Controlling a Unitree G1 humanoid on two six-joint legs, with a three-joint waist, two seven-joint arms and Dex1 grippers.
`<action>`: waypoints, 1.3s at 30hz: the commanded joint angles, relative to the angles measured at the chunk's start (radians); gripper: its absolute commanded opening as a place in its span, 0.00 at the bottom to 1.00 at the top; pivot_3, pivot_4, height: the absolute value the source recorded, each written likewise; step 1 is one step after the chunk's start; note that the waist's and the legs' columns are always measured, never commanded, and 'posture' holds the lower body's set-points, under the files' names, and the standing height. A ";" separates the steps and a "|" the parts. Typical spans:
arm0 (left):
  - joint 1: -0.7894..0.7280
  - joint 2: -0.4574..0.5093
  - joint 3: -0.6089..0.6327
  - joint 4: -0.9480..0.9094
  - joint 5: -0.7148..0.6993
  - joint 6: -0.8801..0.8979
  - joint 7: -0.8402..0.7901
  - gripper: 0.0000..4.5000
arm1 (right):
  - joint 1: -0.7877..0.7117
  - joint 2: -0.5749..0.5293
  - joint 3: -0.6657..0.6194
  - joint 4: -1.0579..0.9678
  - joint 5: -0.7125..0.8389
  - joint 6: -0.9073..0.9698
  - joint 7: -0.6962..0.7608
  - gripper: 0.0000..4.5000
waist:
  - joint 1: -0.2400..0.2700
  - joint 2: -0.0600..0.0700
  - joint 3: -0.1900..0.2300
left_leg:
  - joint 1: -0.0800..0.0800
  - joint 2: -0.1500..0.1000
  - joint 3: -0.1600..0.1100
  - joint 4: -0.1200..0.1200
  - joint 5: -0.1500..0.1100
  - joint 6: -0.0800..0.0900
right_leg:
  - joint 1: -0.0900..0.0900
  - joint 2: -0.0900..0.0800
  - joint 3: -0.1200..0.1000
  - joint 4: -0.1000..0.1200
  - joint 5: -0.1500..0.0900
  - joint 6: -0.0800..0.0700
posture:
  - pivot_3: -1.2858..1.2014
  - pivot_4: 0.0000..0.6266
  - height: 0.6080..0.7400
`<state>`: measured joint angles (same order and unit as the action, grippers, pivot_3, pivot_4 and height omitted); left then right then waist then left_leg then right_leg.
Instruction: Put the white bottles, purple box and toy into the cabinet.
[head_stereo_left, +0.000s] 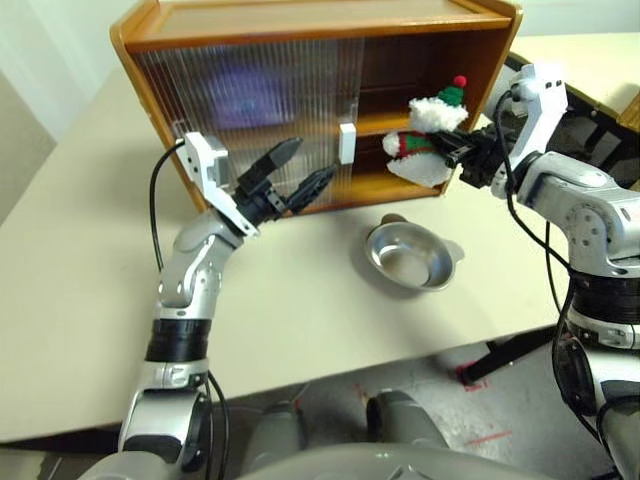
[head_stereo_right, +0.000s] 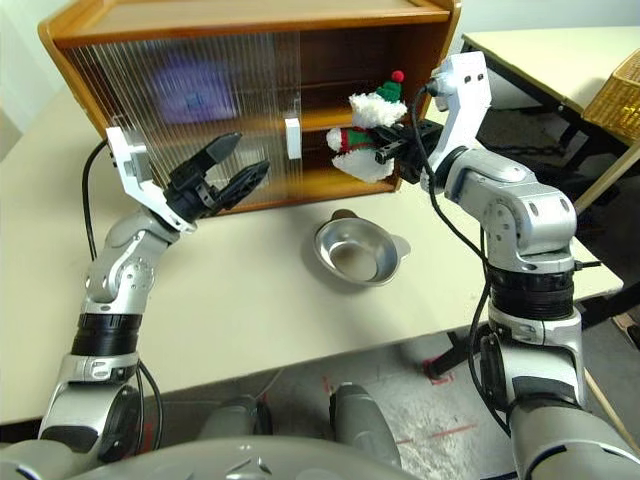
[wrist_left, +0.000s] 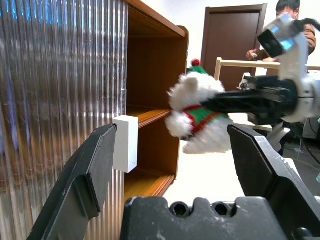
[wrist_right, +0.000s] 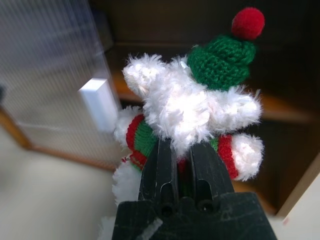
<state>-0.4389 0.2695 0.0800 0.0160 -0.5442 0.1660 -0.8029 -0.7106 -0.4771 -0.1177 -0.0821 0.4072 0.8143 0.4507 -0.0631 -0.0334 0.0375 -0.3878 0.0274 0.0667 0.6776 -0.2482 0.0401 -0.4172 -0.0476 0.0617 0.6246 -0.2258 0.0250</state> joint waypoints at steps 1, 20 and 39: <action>0.029 0.003 0.002 -0.028 0.012 -0.002 0.019 1.00 | -0.073 -0.005 0.035 0.136 -0.074 -0.150 0.020 0.03 | 0.003 0.000 0.000 | 0.000 0.000 0.000 0.000 0.000 0.000 | 0.000 0.000 0.000 0.000 0.000 0.000 | 0.53 0.00 1.00; 0.081 0.025 0.020 -0.119 0.003 0.016 0.085 1.00 | -0.394 0.116 0.073 0.860 -0.278 -0.683 0.007 0.03 | 0.031 0.000 0.000 | 0.000 0.001 0.000 0.000 0.000 0.000 | 0.000 0.000 0.000 0.000 0.003 -0.004 | 0.57 0.00 1.00; 0.168 0.054 0.056 -0.247 -0.007 0.054 0.161 1.00 | -0.558 0.157 0.076 1.337 -0.426 -0.976 -0.090 0.10 | 0.087 0.000 0.000 | 0.001 0.001 0.000 -0.001 0.000 0.000 | 0.000 0.000 -0.001 0.001 0.003 -0.006 | 0.61 0.00 1.00</action>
<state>-0.2785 0.3171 0.1385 -0.2159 -0.5474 0.2099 -0.6470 -1.2647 -0.3250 -0.0513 1.2256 0.0015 -0.1602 0.3674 0.0242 -0.0331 0.0377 -0.3869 0.0288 0.0665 0.6767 -0.2483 0.0399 -0.4174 -0.0480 0.0608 0.6258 -0.2224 0.0188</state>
